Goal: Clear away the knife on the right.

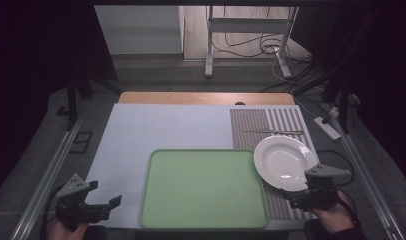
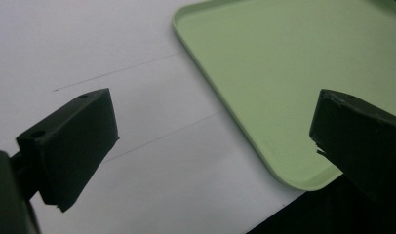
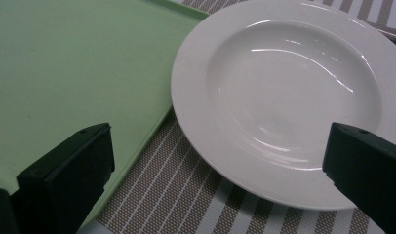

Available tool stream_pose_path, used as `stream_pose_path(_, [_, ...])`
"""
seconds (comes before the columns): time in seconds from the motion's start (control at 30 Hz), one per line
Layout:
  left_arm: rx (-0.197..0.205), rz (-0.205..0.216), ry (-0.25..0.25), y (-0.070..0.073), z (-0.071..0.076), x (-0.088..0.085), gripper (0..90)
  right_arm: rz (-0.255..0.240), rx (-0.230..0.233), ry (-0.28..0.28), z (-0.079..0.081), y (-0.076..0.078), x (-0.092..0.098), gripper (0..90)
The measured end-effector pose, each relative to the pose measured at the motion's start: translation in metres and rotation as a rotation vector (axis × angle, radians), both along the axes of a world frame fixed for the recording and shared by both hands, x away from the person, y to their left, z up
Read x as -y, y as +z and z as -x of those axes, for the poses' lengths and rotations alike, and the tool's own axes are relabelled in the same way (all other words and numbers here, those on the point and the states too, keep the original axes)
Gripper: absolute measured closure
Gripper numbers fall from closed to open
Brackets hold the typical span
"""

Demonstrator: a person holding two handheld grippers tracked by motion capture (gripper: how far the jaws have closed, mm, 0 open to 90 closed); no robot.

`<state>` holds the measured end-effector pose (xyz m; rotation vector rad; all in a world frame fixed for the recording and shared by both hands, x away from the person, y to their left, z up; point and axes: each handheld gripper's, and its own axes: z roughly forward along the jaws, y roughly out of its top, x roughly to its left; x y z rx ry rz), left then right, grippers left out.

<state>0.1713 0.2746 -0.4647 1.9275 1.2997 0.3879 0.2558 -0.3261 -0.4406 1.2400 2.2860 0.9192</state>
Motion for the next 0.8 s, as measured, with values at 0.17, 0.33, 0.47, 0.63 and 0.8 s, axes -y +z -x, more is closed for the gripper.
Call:
stream_pose_path(0.17, [-0.002, 0.006, 0.003, 0.000, 0.000, -0.001, 3.3, -0.013, 0.046, 0.017, -0.007, 0.003, -0.005, 0.0])
stream_pose_path(0.33, [-0.004, 0.009, 0.007, 0.000, 0.000, -0.001, 3.4, -0.046, 0.020, 0.048, -0.016, -0.001, -0.005, 0.0])
stream_pose_path(0.47, [-0.006, 0.006, 0.007, 0.000, -0.001, -0.001, 3.4, -0.041, 0.026, 0.047, -0.022, -0.003, -0.005, 0.0])
stream_pose_path(0.63, [-0.007, 0.007, 0.009, -0.001, -0.001, -0.001, 3.4, -0.052, 0.030, 0.040, -0.028, -0.003, -0.007, 0.0])
stream_pose_path(0.8, [-0.008, 0.009, 0.010, -0.001, -0.001, -0.001, 3.4, -0.045, 0.025, 0.041, -0.040, -0.005, -0.011, 0.0])
